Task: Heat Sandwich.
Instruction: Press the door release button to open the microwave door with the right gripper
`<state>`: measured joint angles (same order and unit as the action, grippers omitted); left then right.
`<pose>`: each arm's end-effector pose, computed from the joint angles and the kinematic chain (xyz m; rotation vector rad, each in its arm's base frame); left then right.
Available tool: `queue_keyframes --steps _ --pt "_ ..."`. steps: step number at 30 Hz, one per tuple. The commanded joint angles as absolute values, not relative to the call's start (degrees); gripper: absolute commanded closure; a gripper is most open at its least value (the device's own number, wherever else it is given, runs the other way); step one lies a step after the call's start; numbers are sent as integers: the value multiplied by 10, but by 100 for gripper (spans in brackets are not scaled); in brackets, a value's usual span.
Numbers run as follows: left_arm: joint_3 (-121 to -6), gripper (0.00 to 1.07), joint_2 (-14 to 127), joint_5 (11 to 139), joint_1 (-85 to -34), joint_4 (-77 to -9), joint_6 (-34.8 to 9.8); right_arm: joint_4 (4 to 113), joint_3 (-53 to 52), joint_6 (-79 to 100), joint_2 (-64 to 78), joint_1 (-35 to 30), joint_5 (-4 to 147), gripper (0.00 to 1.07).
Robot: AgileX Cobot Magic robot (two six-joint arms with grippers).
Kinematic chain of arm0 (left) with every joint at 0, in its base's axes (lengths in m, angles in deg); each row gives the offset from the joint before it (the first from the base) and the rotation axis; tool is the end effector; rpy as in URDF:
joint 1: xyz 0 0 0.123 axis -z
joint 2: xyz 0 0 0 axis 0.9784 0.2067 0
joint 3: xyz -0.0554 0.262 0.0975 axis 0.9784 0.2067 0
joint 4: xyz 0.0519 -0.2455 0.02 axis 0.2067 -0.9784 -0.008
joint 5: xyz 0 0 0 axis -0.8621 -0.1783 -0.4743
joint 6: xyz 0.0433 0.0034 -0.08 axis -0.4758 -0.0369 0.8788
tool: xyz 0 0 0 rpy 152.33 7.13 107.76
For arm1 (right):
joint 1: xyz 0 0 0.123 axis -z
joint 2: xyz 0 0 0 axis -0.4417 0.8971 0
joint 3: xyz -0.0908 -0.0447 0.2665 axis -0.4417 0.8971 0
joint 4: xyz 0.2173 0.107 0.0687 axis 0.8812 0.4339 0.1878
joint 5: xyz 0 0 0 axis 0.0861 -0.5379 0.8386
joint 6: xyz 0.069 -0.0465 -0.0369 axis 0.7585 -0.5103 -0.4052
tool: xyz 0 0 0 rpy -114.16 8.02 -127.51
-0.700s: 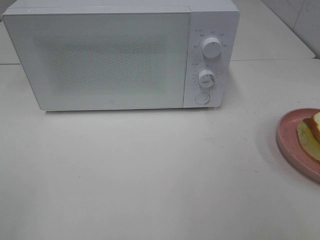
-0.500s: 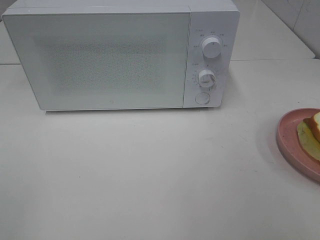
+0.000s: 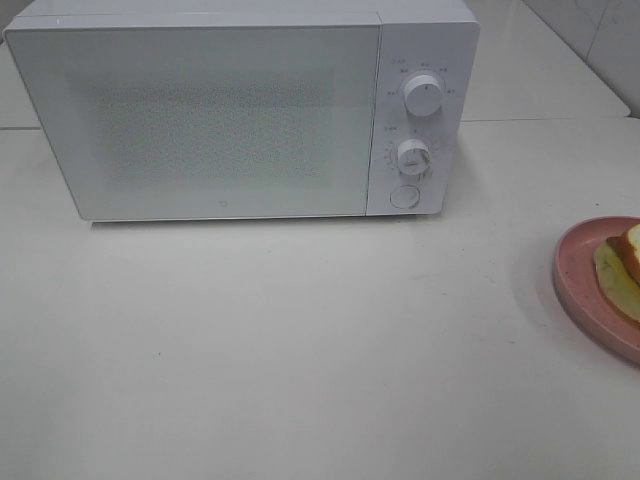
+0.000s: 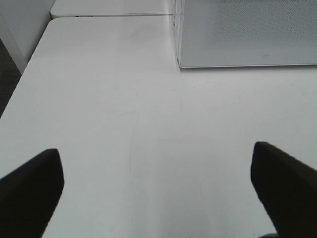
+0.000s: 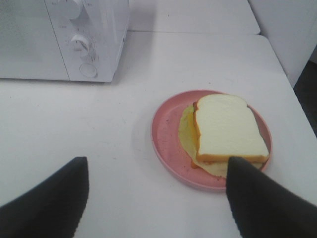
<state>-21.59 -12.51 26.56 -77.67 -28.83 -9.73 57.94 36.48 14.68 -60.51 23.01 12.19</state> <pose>-0.0041 -0.0007 0.2777 0.0254 2.0214 -0.0038 -0.0036 -0.0011 0.2945 -0.0544 1.9398 0.0230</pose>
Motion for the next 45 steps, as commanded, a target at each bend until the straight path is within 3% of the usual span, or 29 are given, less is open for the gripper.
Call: queue_keyframes --steps 1,45 --pt "-215 9 -141 268 -779 -292 -94 581 359 151 -578 228 164 32" --pt "-215 9 -141 268 -779 -292 -94 581 359 151 -187 228 516 32"
